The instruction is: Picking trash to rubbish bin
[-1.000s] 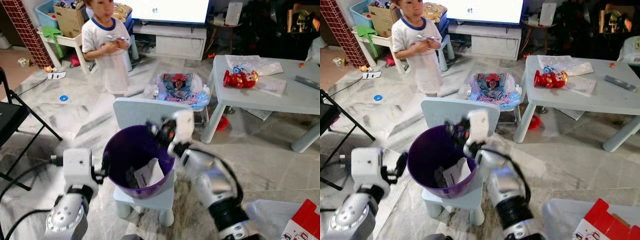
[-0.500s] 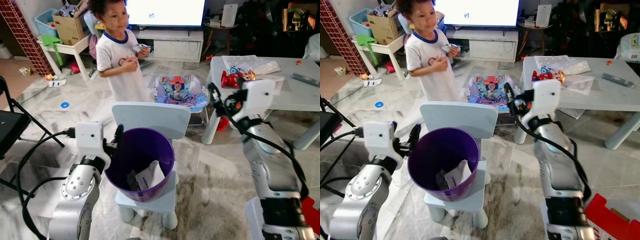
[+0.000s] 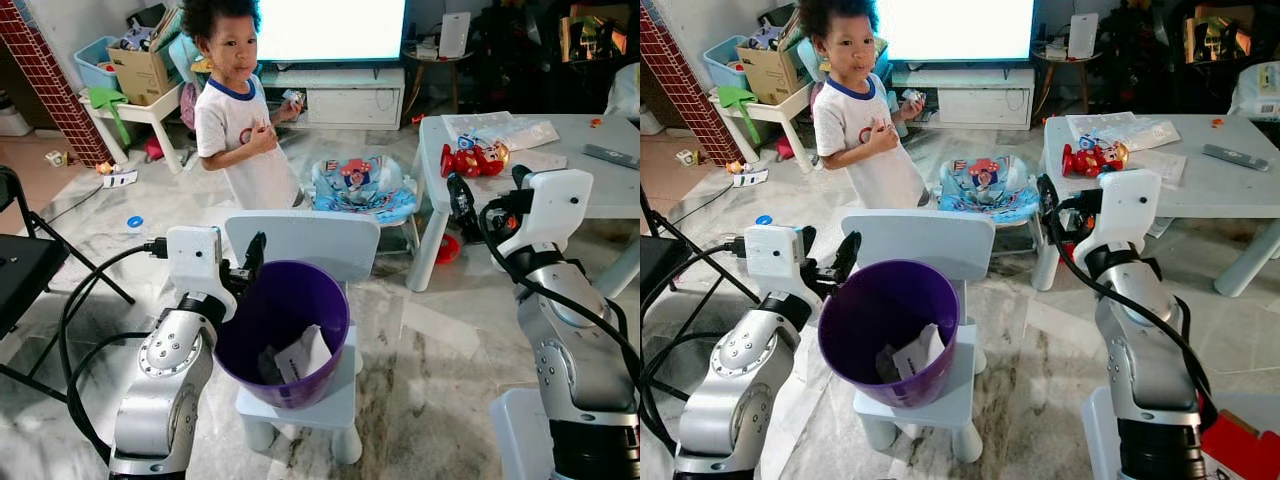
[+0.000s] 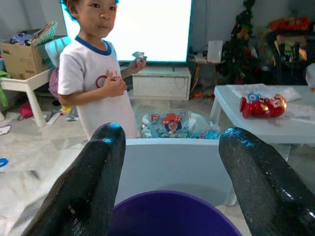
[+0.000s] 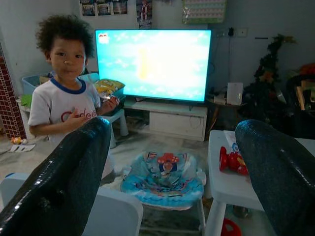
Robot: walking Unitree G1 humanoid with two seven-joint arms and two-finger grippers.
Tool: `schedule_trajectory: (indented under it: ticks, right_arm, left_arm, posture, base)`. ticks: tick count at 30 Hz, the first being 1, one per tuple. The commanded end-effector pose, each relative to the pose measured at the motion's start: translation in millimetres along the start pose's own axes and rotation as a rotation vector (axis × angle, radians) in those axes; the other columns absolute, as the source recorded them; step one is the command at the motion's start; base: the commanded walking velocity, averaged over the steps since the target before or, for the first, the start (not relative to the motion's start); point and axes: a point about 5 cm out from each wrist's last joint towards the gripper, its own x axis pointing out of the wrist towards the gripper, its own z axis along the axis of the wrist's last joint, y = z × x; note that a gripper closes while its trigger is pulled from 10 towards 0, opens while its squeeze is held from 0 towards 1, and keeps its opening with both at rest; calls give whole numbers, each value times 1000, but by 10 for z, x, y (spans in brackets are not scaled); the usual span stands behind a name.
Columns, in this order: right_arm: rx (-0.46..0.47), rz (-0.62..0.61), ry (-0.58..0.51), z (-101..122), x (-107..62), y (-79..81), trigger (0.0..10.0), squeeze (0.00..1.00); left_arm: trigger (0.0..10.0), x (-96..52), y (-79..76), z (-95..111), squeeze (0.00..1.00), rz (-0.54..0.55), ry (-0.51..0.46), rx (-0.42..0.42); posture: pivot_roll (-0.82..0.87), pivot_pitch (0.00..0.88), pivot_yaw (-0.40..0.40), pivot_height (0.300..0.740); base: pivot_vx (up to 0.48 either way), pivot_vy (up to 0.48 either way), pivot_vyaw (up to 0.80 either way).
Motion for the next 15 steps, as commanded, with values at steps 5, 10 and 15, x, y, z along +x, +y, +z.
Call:
schedule_trajectory:
  ticks: [5,10,15]
  right_arm:
    - [11,3,11,70,-31,-6,10000,0]
    - [5,8,17,82,-39,-8,10000,0]
    - [5,15,26,93,-46,-6,10000,0]
  left_arm:
    - [10000,22,-2,-2,0,3,-3,-39]
    - [10000,29,-37,-9,0,-6,-10,-46]
    - [10000,45,-58,-10,0,-8,-14,-60]
  posture:
    - [-22,33,46,740]
    - [-31,39,39,740]
    - [-39,45,33,740]
  base:
    - [0,0,-794]
    - [0,0,-794]
    - [0,0,-154]
